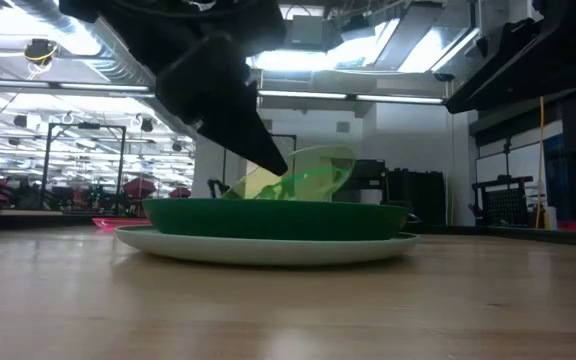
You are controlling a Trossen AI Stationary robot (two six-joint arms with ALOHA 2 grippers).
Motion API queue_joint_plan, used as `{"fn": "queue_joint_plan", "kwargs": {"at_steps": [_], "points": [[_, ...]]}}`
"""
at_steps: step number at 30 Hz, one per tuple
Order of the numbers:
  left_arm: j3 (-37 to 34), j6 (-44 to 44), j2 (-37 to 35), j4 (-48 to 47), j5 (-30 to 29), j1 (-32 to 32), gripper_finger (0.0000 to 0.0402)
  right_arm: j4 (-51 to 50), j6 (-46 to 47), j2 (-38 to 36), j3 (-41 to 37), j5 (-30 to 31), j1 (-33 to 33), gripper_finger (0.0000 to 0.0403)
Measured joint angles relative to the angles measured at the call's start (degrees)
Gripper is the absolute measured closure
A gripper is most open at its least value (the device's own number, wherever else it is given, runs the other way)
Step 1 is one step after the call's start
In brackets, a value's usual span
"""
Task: Stack plastic plates
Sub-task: Stack the transparent green plate on top of the transparent green plate, then stack the transparent orange plate on top of the transparent green plate
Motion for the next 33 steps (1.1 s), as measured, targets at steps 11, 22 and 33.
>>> {"fn": "queue_joint_plan", "kwargs": {"at_steps": [11,22,33], "points": [[0.0,0.0,-0.9,-2.2,3.5,0.6,0.0299,0.0,0.4,0.0,0.0,0.0,0.0,0.0221],[0.0,-5.9,-8.1,-9.2,12.2,-4.9,0.0284,0.0,0.4,0.0,0.0,0.0,0.0,0.0221],[0.0,-31.9,-8.8,-13.8,25.8,-15.4,0.0286,0.0,0.5,0.0,0.0,-1.7,0.0,0.0221]]}}
